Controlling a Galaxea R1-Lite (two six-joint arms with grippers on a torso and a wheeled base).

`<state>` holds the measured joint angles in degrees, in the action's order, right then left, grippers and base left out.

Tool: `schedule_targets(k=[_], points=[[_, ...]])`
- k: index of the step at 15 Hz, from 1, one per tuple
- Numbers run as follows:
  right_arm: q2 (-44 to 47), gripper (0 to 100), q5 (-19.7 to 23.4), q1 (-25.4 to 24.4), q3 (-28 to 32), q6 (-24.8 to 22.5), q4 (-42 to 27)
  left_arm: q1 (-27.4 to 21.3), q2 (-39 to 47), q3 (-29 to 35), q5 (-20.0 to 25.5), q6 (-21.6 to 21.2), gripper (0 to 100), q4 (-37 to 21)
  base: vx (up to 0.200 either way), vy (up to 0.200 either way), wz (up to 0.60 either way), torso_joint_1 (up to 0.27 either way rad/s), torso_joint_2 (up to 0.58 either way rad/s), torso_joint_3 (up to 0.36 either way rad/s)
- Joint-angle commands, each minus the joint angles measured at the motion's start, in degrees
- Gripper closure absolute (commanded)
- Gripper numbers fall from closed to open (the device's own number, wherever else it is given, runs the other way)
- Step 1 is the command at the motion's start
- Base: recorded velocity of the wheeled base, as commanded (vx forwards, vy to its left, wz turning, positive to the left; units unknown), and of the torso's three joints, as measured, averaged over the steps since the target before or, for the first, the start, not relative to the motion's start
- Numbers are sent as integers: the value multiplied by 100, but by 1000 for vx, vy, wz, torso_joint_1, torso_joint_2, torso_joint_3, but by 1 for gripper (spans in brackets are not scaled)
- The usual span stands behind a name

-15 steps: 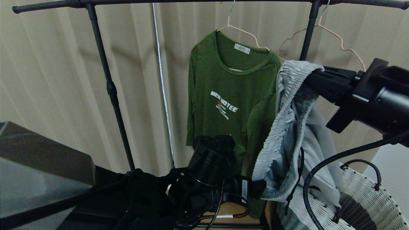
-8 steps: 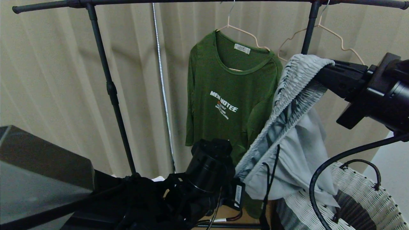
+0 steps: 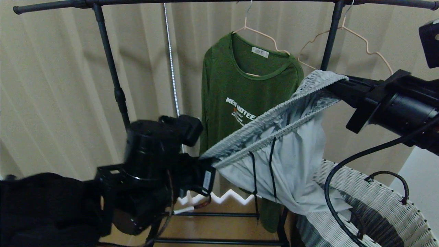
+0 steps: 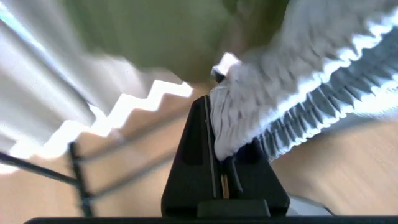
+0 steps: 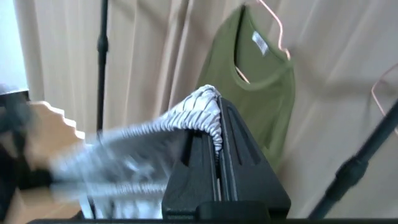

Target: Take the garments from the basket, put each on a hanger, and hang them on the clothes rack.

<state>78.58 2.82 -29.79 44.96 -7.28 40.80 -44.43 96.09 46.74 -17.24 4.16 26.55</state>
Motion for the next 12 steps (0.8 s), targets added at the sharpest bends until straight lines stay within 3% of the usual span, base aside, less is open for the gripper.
schedule_targets(k=[1, 3, 6, 10, 12], points=[[43, 100, 0, 26, -312, 7, 297, 603, -1224, 802, 80, -222, 100, -924, 0, 0, 0, 0, 0, 0], [61, 100, -18, 26, -514, -19, 930, 620, -1681, 1259, 265, -178, 100, -1680, 0, 0, 0, 0, 0, 0], [-36, 100, -9, 79, -761, -19, 1079, 629, -1918, 1681, 274, -178, 100, -1987, 0, 0, 0, 0, 0, 0], [114, 100, 0, 290, -444, -46, 1009, 717, -1813, 2718, 265, -187, 100, -2655, 0, 0, 0, 0, 0, 0], [272, 100, 0, 554, -216, -63, 1009, 717, -1637, 2867, 238, -170, 100, -2664, 0, 0, 0, 0, 0, 0]])
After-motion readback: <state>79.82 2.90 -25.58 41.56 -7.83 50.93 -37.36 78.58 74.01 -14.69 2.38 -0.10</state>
